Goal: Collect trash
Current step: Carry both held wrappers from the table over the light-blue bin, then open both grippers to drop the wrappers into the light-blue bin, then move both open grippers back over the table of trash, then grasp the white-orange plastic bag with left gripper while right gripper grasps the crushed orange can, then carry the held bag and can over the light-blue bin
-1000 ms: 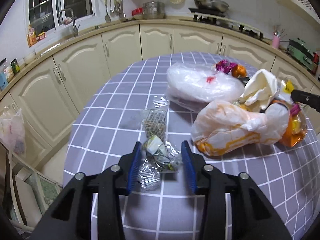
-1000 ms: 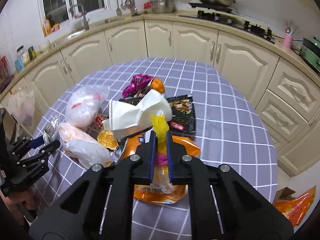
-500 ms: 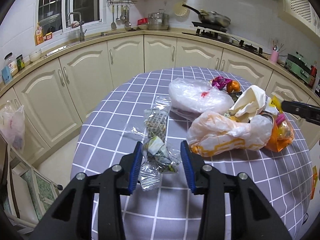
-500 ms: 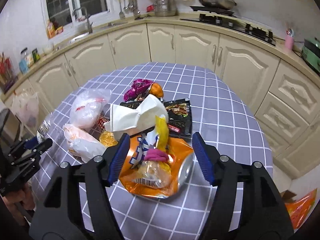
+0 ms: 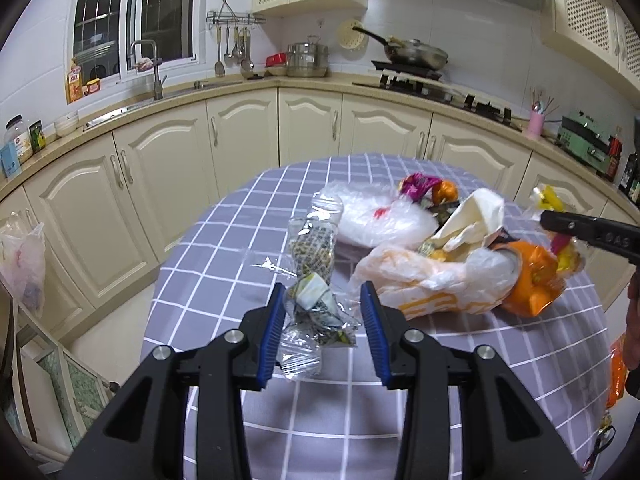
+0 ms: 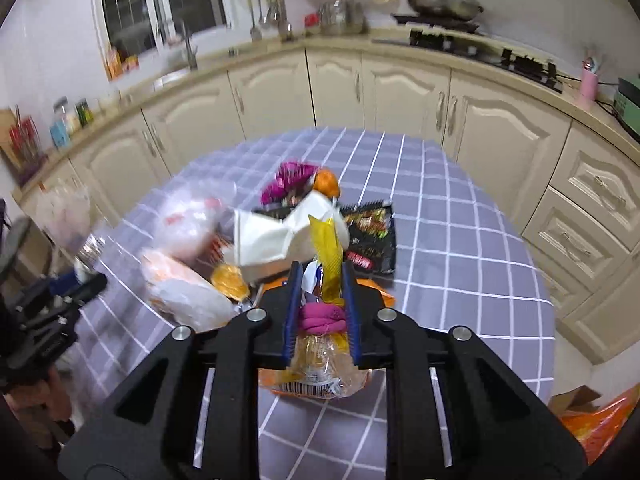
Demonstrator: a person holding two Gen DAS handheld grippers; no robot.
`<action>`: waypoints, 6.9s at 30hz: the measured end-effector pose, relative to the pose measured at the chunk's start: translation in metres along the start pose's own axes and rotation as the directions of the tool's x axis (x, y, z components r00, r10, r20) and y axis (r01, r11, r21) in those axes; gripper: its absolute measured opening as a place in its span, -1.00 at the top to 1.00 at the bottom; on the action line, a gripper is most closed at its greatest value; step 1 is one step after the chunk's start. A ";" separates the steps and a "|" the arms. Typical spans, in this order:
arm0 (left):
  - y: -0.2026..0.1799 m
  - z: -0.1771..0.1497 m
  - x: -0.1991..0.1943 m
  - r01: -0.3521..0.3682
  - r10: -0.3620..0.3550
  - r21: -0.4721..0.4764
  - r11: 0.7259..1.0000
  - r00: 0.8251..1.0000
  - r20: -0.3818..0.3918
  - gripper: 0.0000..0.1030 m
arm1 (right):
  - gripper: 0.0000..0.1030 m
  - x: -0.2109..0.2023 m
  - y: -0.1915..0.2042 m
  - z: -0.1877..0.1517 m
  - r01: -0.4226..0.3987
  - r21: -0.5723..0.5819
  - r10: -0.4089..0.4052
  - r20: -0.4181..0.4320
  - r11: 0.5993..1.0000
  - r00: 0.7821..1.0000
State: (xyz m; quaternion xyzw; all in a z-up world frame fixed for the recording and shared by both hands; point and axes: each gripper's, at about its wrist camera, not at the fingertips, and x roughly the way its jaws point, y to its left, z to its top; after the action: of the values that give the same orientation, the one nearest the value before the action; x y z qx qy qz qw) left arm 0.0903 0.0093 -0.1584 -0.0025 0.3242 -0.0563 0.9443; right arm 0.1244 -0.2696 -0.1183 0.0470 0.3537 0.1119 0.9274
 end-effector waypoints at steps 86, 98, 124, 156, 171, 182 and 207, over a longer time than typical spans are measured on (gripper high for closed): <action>-0.385 -0.051 -0.034 0.598 -0.583 0.366 0.713 0.795 -0.164 -0.81 | -0.88 -0.171 -0.259 -0.179 0.295 0.638 -0.355 -0.037 0.711 0.934; -0.246 -0.003 -0.043 0.411 -0.430 0.230 0.882 0.902 0.036 -0.85 | -0.88 -0.125 -0.148 -0.090 0.184 0.431 -0.226 0.048 0.883 0.973; -0.042 -0.006 0.045 0.121 -0.105 0.196 0.973 0.990 -0.091 -0.87 | -0.88 0.002 0.005 -0.036 0.055 0.154 -0.043 -0.082 0.987 0.996; -0.058 -0.018 0.038 0.200 -0.180 0.164 0.966 0.975 -0.128 0.28 | -0.82 0.022 0.000 -0.027 0.050 0.157 -0.039 -0.073 0.986 0.997; -0.043 -0.029 0.029 0.176 -0.164 0.100 0.979 0.980 -0.117 0.28 | -0.68 0.054 0.011 -0.034 0.039 0.142 -0.022 -0.124 0.989 0.992; -0.063 -0.023 0.019 0.218 -0.209 0.099 0.971 0.974 -0.090 0.28 | -0.61 0.013 -0.016 -0.051 0.015 0.156 0.003 -0.119 0.988 0.993; -0.107 -0.014 0.008 0.291 -0.286 0.092 0.952 0.956 -0.068 0.28 | -0.53 -0.051 -0.066 -0.072 0.005 0.251 -0.006 0.004 0.968 1.000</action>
State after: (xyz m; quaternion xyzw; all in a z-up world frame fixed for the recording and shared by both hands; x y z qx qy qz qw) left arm 0.0772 -0.0977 -0.1698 -0.0003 0.3425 -0.2100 0.9158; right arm 0.0511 -0.3455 -0.1496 0.1631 0.3630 0.0634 0.9152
